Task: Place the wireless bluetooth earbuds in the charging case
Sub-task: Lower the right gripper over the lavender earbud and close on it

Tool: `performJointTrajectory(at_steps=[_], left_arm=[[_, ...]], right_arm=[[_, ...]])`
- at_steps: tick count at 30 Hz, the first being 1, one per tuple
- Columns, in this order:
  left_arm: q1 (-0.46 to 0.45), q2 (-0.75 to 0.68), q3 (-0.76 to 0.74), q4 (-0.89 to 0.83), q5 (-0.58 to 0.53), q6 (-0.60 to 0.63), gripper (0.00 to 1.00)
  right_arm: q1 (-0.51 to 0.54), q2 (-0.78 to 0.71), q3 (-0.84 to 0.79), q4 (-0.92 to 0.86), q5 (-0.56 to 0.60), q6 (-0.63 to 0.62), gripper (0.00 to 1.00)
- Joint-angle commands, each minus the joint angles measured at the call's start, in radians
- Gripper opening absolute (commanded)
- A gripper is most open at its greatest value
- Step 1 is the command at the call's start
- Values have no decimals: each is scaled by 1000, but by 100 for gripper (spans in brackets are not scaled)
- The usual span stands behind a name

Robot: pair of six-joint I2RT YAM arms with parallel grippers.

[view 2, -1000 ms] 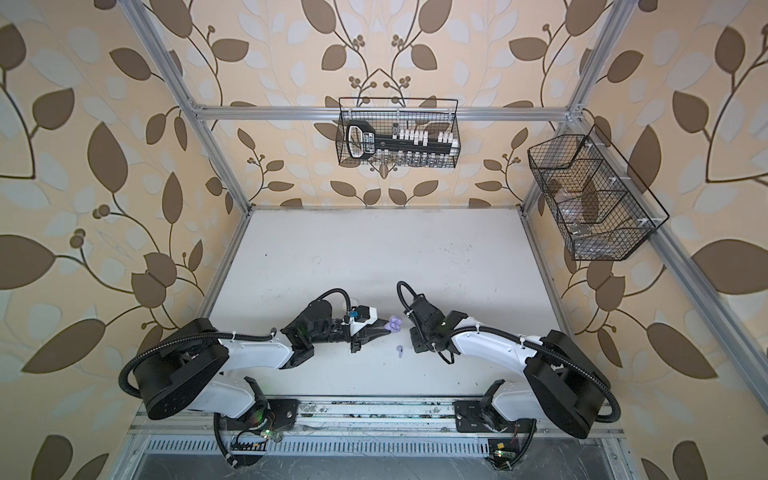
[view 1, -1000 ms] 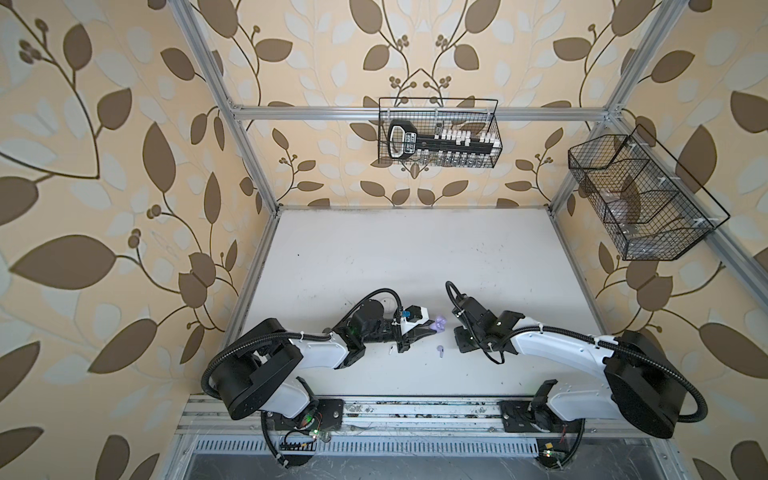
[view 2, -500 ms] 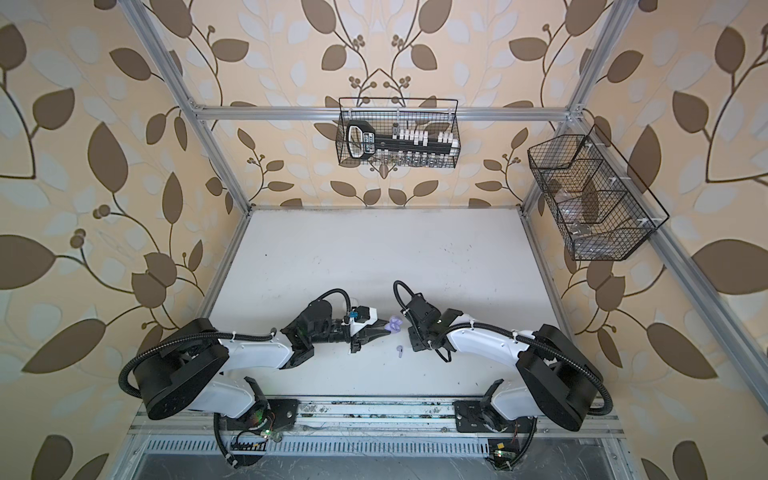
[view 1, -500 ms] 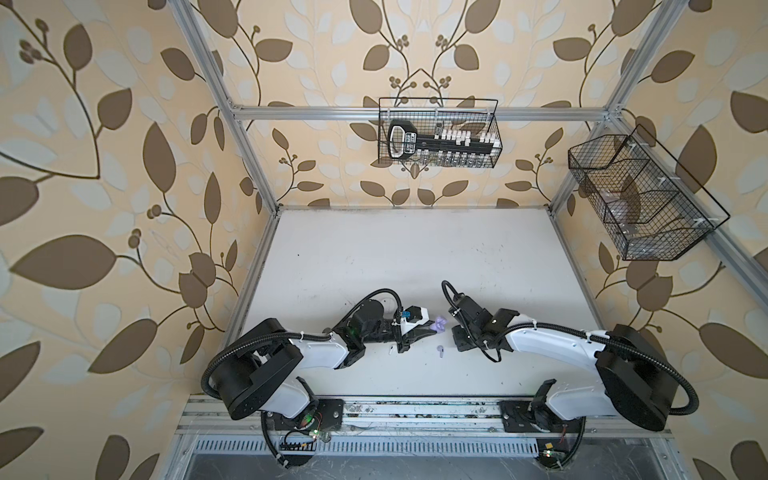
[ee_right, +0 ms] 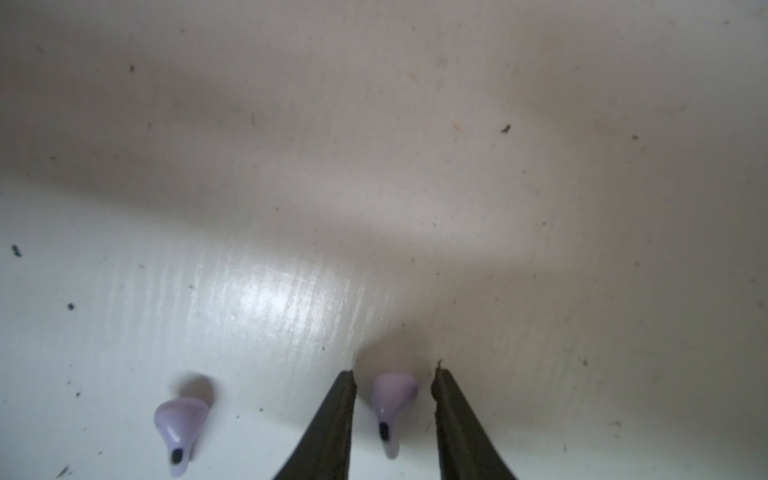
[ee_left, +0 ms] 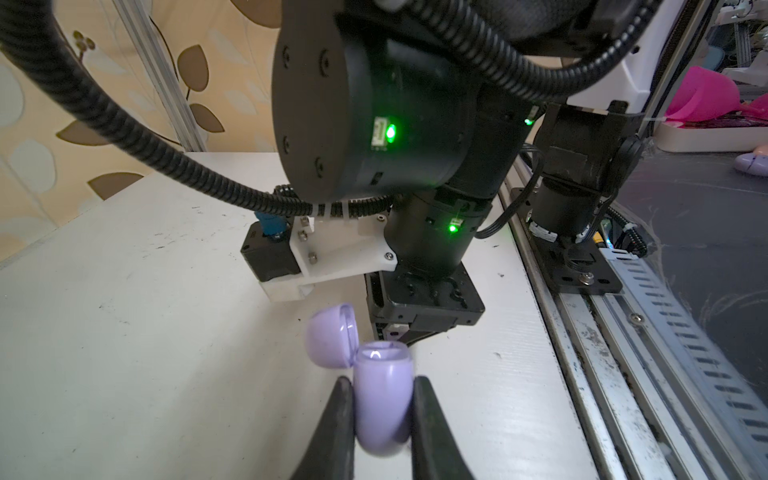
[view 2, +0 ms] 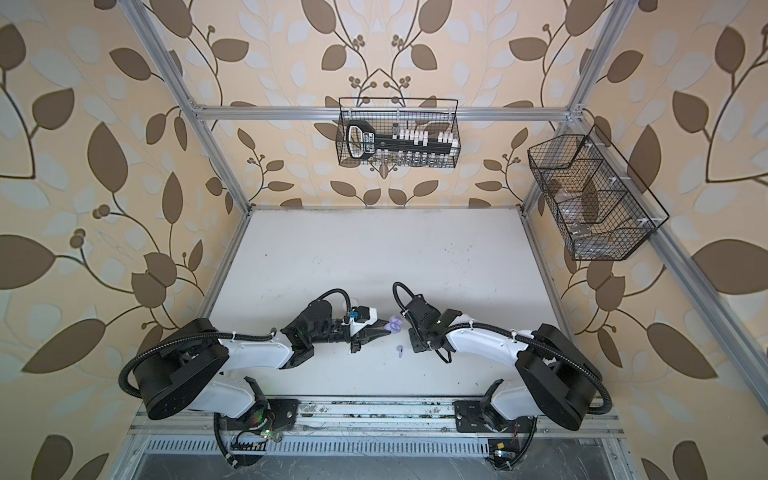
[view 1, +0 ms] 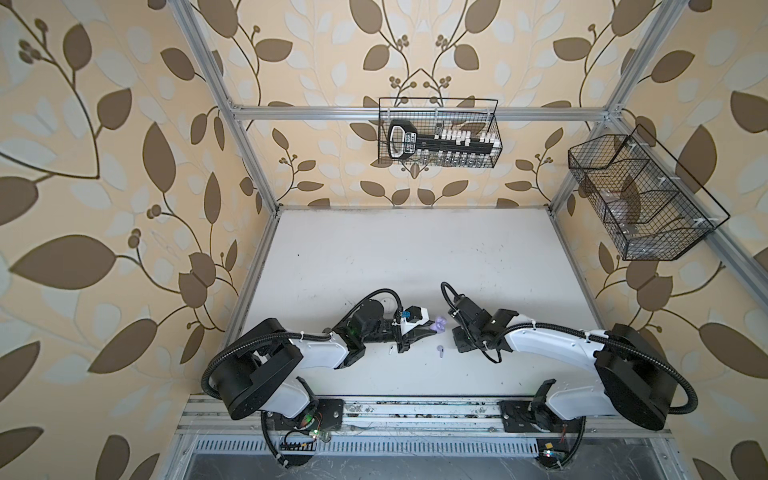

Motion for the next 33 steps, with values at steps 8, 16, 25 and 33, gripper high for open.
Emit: performJointTrajectory(at_steps=[8, 16, 25, 33], left_arm=[[-7, -22, -11, 36, 19, 9, 0], [-7, -19, -8, 33, 19, 6, 0], [-7, -12, -4, 31, 24, 1, 0], [-7, -8, 0, 28, 24, 0, 0]], right_arm=[[5, 23, 14, -22, 14, 15, 30], [0, 26, 14, -23, 11, 11, 28], [-3, 29, 15, -22, 9, 10, 27], [-4, 26, 13, -21, 6, 7, 24]])
